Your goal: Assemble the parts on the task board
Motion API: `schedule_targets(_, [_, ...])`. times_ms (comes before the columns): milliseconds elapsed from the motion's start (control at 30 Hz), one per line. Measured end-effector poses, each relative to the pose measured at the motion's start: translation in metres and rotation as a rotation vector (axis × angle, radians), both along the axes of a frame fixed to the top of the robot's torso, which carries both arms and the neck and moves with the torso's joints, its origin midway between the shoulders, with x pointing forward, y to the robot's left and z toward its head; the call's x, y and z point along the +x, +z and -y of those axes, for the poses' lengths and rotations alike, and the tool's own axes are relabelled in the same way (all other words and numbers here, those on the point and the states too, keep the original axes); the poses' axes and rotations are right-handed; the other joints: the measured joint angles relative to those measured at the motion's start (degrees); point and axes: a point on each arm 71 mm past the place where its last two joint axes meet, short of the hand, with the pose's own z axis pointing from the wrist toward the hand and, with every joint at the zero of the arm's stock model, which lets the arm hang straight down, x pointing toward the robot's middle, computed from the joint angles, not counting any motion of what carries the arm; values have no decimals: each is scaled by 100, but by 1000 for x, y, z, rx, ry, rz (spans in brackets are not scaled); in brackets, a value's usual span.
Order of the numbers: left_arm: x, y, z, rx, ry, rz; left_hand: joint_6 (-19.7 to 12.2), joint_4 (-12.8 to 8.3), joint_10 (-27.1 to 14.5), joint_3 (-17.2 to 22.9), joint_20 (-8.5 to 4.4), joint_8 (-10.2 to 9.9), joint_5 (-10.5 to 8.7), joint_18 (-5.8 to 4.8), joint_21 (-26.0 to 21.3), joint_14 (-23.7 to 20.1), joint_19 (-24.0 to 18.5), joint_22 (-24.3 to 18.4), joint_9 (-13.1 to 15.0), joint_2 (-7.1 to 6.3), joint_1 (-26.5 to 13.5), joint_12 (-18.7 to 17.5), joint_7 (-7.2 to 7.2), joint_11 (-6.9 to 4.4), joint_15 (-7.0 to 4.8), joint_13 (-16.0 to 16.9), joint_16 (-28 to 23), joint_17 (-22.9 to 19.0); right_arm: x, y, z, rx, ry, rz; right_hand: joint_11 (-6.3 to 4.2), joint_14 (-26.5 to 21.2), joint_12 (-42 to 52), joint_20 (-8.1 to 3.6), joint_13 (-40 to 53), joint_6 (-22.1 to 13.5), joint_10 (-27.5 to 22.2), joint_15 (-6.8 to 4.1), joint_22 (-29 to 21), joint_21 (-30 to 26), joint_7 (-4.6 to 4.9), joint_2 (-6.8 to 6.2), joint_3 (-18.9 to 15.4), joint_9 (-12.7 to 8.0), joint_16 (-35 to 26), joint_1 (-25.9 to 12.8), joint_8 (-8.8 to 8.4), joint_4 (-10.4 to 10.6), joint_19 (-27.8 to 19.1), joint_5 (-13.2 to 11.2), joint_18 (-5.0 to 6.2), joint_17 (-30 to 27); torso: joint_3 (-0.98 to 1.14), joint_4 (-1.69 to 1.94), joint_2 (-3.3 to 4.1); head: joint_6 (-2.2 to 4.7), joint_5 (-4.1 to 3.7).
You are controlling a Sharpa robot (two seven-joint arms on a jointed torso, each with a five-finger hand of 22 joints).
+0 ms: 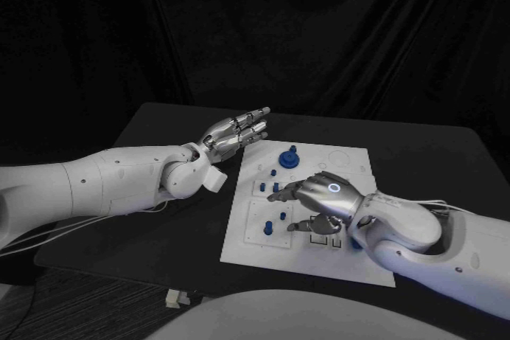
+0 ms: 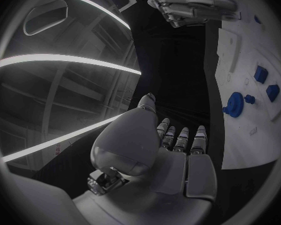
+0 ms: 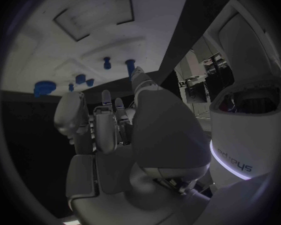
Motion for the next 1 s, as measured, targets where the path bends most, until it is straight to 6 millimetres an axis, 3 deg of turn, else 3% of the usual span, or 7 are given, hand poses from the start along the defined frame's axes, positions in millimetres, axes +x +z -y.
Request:
schedule_targets(167, [0, 0, -1, 1, 3, 0, 0, 0, 0, 0, 0, 0, 38, 0, 0, 0, 0, 0, 0, 0, 0, 0, 0, 0, 0, 0, 0, 0, 15, 46, 35, 121, -34, 110, -75, 6, 424, -47, 127, 401, 415, -45, 0, -19, 136, 185, 84, 41, -78, -179, 210, -20, 24, 0, -1, -134, 0, 0, 1, 0, -46])
schedule_targets(267, [1, -1, -1, 3, 3, 0, 0, 0, 0, 0, 0, 0, 38, 0, 0, 0, 0, 0, 0, 0, 0, 0, 0, 0, 0, 0, 0, 1, 24, 67, 56, 178, -70, 146, -184, -49, 853, -55, 290, 834, 933, -104, -1, -239, 296, 400, 271, 140, -340, 109, 448, -161, -92, 303, -1, -531, -1, 1, 1, 0, -95])
schedule_targets(333, [1, -1, 0, 3, 3, 0, 0, 0, 0, 0, 0, 0, 38, 0, 0, 0, 0, 0, 0, 0, 0, 0, 0, 0, 0, 0, 0, 1, 28, 74, 69, 197, -99, 153, -434, -399, 1432, -146, 579, 1237, 1681, -248, -1, -739, 262, 456, 437, 254, -841, 386, 677, -247, -355, 583, -1, -1228, -2, 0, 1, 0, -126])
schedule_targets(400, [2, -1, 2, 2, 0, 0, 0, 0, 21, 0, 0, 0, 60, 1, 0, 0, 0, 0, 0, 25, 25, 4, 0, 20, 0, 1, 0, 1, 33, 77, 82, 204, -138, 146, -541, -575, 2046, -226, 1047, 1500, 1982, -304, -1, -1115, 241, 454, 472, 334, -1161, 392, 819, -219, -531, 615, 89, -1609, -5, 0, -1, 0, -152])
schedule_targets(500, [2, -1, 3, 1, -3, 0, 0, -1, 18, 1, 0, 0, 61, 0, 0, 0, 0, 0, 0, 25, 25, 24, 0, 24, 0, 5, 0, 2, 39, 76, 96, 175, -202, 103, -689, -56, 4389, -306, 4006, 1544, 3200, -388, -1, -340, 137, 465, 209, 408, 110, -320, 858, -59, -187, 188, 72, -184, -12, -1, -9, 0, -185])
schedule_targets(667, [2, -2, 3, 3, -1, -1, 0, -17, 10, 17, 0, 0, 94, 1, 0, 0, 0, 0, 0, 45, 45, 24, 0, 73, 0, 5, 0, 2, 51, 57, 112, 1, -355, -60, -710, -19, 5468, -331, 5914, 1704, 3988, -387, -1, -128, 56, 521, 93, 492, 512, -1303, 916, -34, -117, 94, -9, 26, -19, -3, -13, 0, -216])
schedule_targets(1000, [1, -5, 4, 2, -4, -8, 0, -26, 11, 26, 0, 0, 125, 1, 0, 0, 0, 0, 0, 69, 69, 46, 0, 115, 0, 10, 0, 4, 56, 20, 136, -329, -598, -293, -755, 8, 6160, -452, 6242, 2433, 4176, -498, -1, 1422, -18, 392, 168, 819, 704, -2457, 1187, 37, 313, 378, -278, 26, -20, -4, -16, 0, -251])
